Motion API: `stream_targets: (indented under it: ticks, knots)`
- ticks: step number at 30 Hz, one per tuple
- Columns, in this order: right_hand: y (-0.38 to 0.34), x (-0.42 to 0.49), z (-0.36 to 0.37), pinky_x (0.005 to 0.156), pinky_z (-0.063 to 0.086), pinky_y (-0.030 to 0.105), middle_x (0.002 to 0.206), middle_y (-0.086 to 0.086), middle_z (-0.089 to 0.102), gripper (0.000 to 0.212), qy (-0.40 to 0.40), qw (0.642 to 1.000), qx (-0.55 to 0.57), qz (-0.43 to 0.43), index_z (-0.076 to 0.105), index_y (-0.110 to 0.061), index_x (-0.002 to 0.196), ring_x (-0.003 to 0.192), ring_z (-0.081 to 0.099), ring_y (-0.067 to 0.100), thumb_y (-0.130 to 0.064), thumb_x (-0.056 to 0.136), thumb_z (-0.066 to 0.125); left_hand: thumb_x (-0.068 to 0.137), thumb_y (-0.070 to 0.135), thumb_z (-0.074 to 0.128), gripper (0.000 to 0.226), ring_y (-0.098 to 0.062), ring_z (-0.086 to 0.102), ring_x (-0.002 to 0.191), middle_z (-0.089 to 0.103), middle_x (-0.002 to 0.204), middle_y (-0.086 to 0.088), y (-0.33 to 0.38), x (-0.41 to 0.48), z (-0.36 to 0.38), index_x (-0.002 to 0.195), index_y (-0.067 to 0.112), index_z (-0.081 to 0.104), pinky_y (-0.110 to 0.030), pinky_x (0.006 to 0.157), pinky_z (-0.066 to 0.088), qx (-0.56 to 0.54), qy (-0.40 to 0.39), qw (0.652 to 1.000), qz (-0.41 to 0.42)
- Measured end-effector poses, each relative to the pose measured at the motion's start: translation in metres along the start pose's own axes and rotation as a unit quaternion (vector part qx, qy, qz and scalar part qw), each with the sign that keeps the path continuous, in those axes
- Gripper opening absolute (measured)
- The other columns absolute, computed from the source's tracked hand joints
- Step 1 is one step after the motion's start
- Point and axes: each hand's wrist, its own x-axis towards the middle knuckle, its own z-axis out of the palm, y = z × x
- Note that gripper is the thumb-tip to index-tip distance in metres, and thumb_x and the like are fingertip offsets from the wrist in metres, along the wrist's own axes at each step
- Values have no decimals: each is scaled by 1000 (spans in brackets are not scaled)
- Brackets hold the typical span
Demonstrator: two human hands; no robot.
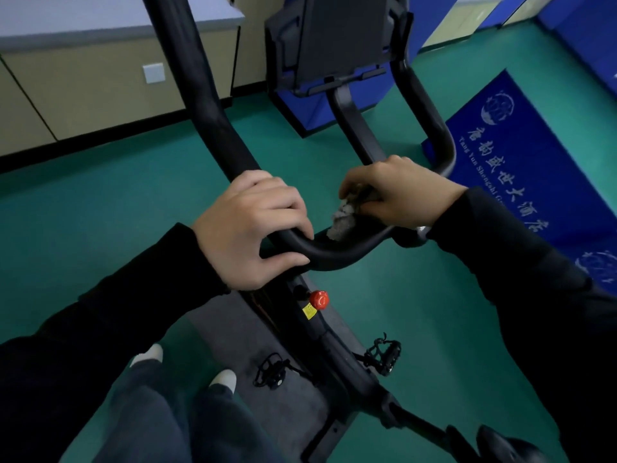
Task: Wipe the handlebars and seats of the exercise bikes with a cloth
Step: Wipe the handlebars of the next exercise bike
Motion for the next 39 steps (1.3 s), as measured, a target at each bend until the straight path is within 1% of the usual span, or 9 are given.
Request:
stream_targets:
  ticks: [3, 7, 13, 17, 22, 26, 29, 33, 39]
  knots:
    - [0, 5, -4, 78, 52, 36, 82, -2, 69, 25, -57, 994, 95, -3, 57, -28, 99, 74, 62, 15, -14, 81, 69, 79, 38, 70, 20, -18, 54, 79, 59, 86, 4, 0, 0, 0, 85, 19, 68, -31, 89, 30, -5, 3, 1000, 5]
    - [-5, 7, -3, 73, 52, 22, 88, 0, 71, 20, -97, 971, 217, -32, 63, -25, 96, 78, 66, 11, -15, 82, 73, 80, 40, 67, 22, -20, 56, 80, 60, 87, 3, -1, 1, 1, 86, 18, 69, -33, 89, 31, 0, 5, 1000, 10]
    - [2, 8, -9, 78, 48, 26, 84, -8, 64, 18, -68, 996, 48, -25, 65, -20, 99, 79, 59, 10, -10, 84, 65, 79, 38, 68, 21, -20, 57, 81, 60, 87, 4, -2, 1, 1, 86, 19, 69, -32, 89, 31, 1, 5, 1000, 12]
    - [2, 4, -10, 77, 52, 41, 91, 5, 64, 25, -52, 998, -35, -13, 62, -17, 104, 85, 62, 27, -3, 84, 56, 77, 37, 70, 20, -18, 56, 81, 61, 87, 4, -3, 1, 1, 86, 19, 69, -30, 90, 29, 4, 8, 1000, 10]
    - [4, -12, 3, 81, 47, 46, 96, 13, 62, 23, 27, 998, -50, -15, 62, -11, 110, 93, 58, 33, -4, 89, 56, 76, 35, 72, 20, -20, 57, 81, 61, 87, 4, -2, 0, 1, 86, 18, 69, -32, 90, 31, 1, 5, 1000, 10]
    - [6, -35, 26, 77, 48, 43, 93, 13, 64, 21, 185, 982, 4, 34, 64, -6, 104, 92, 55, 33, 0, 84, 61, 76, 33, 73, 19, -20, 57, 81, 61, 86, 3, -1, 0, -1, 85, 18, 68, -33, 90, 32, 0, 5, 1000, 6]
    - [-3, -51, 55, 77, 44, 35, 96, 4, 60, 20, 331, 932, 78, 123, 62, -5, 104, 90, 54, 29, -1, 84, 65, 75, 34, 72, 20, -20, 57, 82, 62, 86, 4, 0, 0, 0, 85, 17, 69, -33, 91, 33, 6, 6, 1000, 5]
    - [-28, -51, 96, 79, 48, 36, 99, 7, 60, 19, 480, 803, 220, 275, 57, -7, 105, 89, 58, 23, -2, 87, 60, 76, 35, 72, 21, -20, 57, 82, 61, 86, 4, -2, -1, 1, 85, 17, 69, -31, 93, 30, 10, 12, 1000, 5]
    - [-59, -31, 119, 74, 36, 2, 88, -20, 53, 18, 623, 606, 333, 365, 54, -2, 104, 80, 53, -14, 0, 87, 57, 78, 36, 70, 20, -19, 56, 83, 61, 86, 5, -4, -1, 3, 86, 17, 68, -34, 90, 32, 23, 12, 999, 28]
